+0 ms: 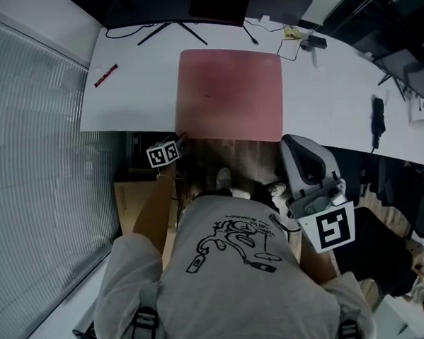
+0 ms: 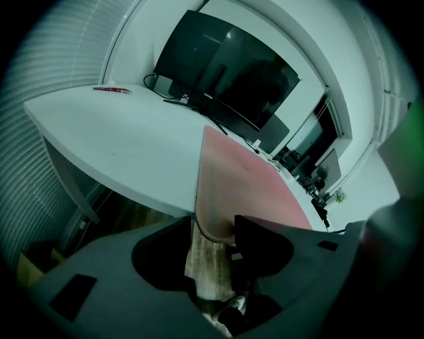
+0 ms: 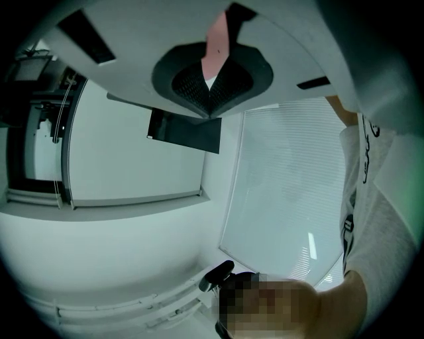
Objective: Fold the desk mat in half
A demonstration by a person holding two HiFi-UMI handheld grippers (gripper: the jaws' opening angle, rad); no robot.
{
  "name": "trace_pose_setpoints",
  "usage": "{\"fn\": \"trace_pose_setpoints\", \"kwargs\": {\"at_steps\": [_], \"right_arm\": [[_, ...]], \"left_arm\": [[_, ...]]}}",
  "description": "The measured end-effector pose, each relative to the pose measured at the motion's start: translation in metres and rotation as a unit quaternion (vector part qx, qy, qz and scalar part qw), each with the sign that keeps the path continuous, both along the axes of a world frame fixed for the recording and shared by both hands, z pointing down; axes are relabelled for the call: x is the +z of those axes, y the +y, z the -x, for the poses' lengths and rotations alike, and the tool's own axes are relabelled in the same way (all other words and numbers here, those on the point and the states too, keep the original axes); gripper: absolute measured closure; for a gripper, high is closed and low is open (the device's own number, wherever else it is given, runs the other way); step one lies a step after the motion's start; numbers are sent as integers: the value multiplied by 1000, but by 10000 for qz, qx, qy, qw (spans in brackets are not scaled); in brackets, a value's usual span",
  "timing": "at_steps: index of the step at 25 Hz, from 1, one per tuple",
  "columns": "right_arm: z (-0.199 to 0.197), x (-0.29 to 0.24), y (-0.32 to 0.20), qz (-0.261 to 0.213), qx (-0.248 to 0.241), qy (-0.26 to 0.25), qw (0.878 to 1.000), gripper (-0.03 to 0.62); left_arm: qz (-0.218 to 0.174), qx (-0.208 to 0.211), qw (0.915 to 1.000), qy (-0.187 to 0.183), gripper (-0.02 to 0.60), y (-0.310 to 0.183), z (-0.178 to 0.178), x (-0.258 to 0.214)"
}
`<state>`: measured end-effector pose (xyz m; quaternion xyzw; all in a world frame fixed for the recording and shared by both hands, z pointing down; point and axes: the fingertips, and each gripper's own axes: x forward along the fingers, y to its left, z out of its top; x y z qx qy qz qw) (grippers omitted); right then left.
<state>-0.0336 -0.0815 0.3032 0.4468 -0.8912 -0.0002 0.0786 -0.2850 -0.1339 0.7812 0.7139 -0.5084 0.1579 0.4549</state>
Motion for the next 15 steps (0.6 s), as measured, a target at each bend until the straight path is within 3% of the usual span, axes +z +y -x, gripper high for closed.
{"fn": "trace_pose_setpoints", "kwargs": {"at_steps": [5,9,12,15], "right_arm": [[-5,3,-1,29,85,-14,10000,586],[-11,3,0,29,156,-25,9999,586],[-13,4,-1,26,190,-36,9998,586],[-14,4,-1,24,203,-27,9998,586]], "left_arm": [[46,56,10000,34,385,-1,-2,2],[-1,188,9992,-356,415,1,-3,-1],[-203,256,9963,-793,532,1,1,-10],[-324,431,9917,-1171,546,-1,-2,-17]]}}
